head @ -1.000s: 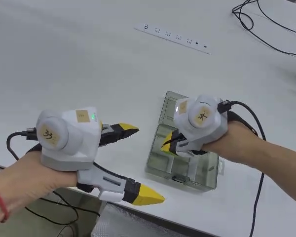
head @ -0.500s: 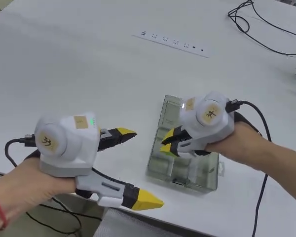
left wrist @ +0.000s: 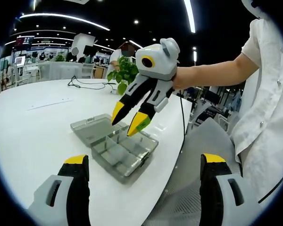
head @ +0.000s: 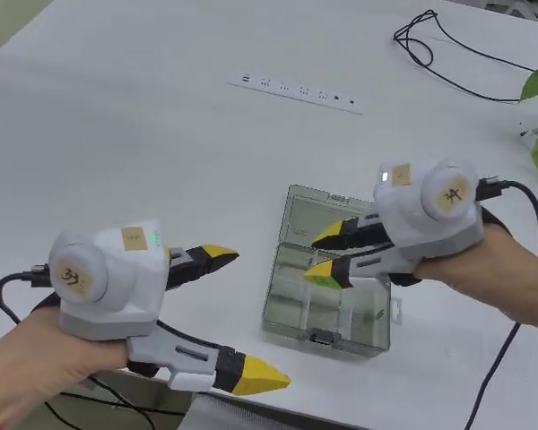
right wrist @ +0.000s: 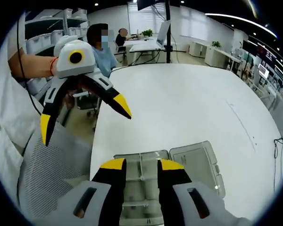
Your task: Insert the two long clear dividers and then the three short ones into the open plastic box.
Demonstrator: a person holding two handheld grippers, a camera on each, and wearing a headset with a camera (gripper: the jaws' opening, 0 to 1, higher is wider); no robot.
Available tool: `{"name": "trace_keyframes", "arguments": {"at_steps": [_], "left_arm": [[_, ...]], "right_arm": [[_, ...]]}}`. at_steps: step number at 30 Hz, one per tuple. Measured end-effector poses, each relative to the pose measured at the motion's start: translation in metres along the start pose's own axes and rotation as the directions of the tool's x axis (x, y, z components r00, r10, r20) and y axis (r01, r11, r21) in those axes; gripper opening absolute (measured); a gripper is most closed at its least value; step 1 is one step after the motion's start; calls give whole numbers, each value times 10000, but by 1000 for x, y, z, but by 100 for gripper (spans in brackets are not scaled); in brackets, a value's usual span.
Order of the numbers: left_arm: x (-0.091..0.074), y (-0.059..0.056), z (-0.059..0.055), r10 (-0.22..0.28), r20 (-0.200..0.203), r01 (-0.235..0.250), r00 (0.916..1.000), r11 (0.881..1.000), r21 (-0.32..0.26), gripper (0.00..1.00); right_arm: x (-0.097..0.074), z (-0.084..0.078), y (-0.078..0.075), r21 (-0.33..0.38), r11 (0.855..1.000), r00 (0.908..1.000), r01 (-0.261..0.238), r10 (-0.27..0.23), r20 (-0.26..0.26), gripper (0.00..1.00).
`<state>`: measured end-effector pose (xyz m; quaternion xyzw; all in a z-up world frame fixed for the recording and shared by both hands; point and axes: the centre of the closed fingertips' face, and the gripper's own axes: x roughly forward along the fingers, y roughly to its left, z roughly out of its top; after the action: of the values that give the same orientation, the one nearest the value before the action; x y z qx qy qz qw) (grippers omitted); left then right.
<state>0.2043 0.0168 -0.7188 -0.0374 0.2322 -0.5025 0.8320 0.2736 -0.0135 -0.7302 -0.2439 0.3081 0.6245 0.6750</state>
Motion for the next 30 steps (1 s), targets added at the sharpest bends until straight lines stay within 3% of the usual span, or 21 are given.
{"name": "trace_keyframes", "arguments": {"at_steps": [10, 21, 30], "left_arm": [[0, -2, 3, -24, -101, 25, 9999, 10000, 87, 100], [0, -3, 4, -50, -126, 52, 9999, 9999, 99, 100], [1, -2, 4, -99, -160, 100, 9998, 9999, 93, 100]], "right_arm": [[-41, -15, -1, 217, 9991, 9990, 376, -381, 236, 38], [-77, -50, 3, 433, 9966, 9975, 699, -693, -143, 51], [-93, -79, 1, 474, 9962, 9950, 731, -696, -720, 60]]}}
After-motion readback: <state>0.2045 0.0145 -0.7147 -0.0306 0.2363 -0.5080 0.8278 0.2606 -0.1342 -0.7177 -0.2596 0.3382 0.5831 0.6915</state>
